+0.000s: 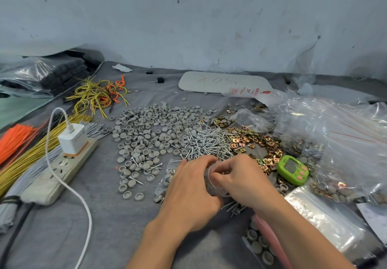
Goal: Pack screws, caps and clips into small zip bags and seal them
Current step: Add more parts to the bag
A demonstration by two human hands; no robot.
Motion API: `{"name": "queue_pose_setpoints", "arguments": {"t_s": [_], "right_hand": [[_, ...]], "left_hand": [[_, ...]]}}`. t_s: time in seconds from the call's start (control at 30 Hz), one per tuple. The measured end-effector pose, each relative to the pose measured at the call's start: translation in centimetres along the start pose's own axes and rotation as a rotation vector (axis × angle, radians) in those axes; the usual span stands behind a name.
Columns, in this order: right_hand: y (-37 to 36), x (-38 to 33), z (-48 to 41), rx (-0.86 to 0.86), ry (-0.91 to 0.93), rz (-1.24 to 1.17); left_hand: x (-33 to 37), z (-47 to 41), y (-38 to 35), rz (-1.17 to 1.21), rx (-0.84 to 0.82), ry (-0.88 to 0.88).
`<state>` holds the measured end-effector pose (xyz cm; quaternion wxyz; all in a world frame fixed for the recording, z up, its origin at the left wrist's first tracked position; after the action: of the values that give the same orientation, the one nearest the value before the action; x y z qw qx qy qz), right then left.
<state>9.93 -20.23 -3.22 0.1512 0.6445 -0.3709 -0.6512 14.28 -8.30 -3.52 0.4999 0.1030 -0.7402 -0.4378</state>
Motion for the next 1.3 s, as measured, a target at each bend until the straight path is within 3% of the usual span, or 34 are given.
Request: {"name": "queue_pose_setpoints", "arguments": {"t_s": [0.3, 0.4, 0.47, 0.53, 0.7, 0.83, 1.07, 1.17, 1.3], "right_hand": [[-0.7, -0.6, -0.2, -0.033, 0.072, -0.046], [2.4, -0.1, 0.7, 0.136, 0.097, -0.119], [5.5, 1.1, 1.7, 0.288, 0.082, -0.051], [7.7, 2.6, 2.4, 0.335, 0.024, 0.079], [7.6, 5.6, 2.7, 0.148, -0.125, 0.262], [6.0, 4.3, 2.3, 0.036, -0.039, 0.392], [4.6, 3.7, 2.0, -0.078, 0.032, 0.579], [5.2, 3.8, 2.1, 0.055, 0.045, 0.497], [5.9, 4.4, 2.7, 0.19, 0.021, 0.128]], "left_hand": [[-0.5, -0.4, -0.1, 0.027, 0.012, 0.006], [-0.5, -0.7, 0.5, 0.082, 0.014, 0.023], [-0.6, -0.8, 0.9, 0.128, -0.001, 0.04], [-0.8, -0.8, 0.9, 0.166, -0.045, 0.046], [-0.5, -0.4, -0.1, 0.054, -0.081, 0.045], [-0.8, -0.5, -0.4, -0.096, 0.014, 0.042], [-1.3, -0.8, -0.8, -0.112, 0.034, 0.067], [-1.6, -0.9, -0.8, -0.107, 0.032, 0.076], [-1.5, -0.8, -0.7, -0.104, 0.051, 0.071]]}}
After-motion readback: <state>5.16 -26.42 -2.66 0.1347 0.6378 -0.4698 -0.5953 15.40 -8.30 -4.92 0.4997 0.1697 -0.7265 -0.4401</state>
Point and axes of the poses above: each hand's wrist, its own z-axis away from the middle knuckle, its own y-axis out of the back of the hand, x = y × z, the point moved 8 cm from there along -z, towards the middle knuckle, and after that the axes turned 13 degrees about y, right-handed, at the moved point
